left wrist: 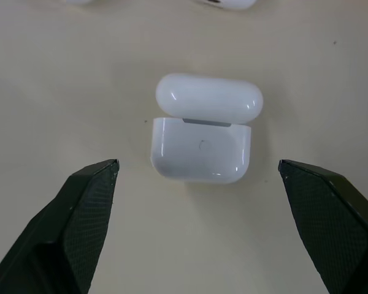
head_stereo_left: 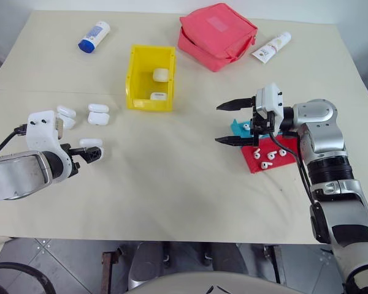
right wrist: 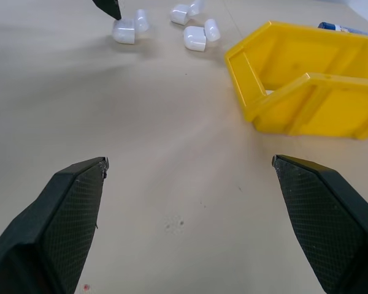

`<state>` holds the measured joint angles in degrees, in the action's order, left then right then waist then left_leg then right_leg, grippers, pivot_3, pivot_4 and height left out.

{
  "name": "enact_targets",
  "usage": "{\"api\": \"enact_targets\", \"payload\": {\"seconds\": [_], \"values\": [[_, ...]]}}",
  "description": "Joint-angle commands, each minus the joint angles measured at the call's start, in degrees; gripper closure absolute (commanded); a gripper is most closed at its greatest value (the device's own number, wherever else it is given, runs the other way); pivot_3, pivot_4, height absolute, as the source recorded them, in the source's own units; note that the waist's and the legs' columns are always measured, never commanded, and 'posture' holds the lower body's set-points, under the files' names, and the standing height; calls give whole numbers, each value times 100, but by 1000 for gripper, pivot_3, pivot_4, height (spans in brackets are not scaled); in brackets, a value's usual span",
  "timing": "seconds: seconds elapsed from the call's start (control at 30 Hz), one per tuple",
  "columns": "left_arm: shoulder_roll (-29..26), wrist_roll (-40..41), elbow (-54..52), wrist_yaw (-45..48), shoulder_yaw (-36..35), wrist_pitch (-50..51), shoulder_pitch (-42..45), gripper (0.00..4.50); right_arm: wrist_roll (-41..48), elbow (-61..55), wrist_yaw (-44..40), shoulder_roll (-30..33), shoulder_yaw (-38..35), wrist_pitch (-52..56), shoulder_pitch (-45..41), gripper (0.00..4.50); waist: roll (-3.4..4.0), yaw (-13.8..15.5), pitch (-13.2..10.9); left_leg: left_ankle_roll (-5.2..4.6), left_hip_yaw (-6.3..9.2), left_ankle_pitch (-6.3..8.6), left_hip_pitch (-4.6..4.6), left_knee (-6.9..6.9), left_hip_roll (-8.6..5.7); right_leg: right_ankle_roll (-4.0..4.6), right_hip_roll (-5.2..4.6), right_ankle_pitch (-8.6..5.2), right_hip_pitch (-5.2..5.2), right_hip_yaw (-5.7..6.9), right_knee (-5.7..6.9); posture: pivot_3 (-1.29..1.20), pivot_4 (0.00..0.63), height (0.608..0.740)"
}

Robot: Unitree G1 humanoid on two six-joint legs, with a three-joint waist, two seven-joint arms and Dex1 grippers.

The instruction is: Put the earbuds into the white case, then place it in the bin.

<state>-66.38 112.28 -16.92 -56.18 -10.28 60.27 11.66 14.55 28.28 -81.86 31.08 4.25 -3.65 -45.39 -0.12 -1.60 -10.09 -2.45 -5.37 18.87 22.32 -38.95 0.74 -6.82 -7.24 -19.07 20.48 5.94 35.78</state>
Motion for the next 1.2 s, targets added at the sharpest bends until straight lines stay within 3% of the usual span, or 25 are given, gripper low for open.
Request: {"api": "enact_targets", "payload": {"seconds": [0.03,0.43,0.93,1.2], "values": [[-142,72,174,77,223,-24,241,71,52,-298,18,93,-52,-4,56,0,0,1,0,0,-1,0,0,0,0,0,4,0,0,-1,-1,0,150,740],[114,-197,996,322,977,47,1008,71,55,-598,168,109,-47,140,231,0,2,5,-2,0,-2,0,3,-2,-1,0,13,0,0,-3,-4,0,150,740],[855,-242,1497,3,1123,-6,1608,71,27,-673,276,80,-25,176,268,0,3,25,-2,0,2,-1,3,-7,-2,-1,11,0,-4,-3,-5,0,150,740],[835,72,1590,-287,1180,155,1639,71,-14,-589,285,72,-20,114,234,0,3,16,-2,0,3,-1,3,-7,-2,-1,10,0,-4,-2,-4,0,150,740]]}}
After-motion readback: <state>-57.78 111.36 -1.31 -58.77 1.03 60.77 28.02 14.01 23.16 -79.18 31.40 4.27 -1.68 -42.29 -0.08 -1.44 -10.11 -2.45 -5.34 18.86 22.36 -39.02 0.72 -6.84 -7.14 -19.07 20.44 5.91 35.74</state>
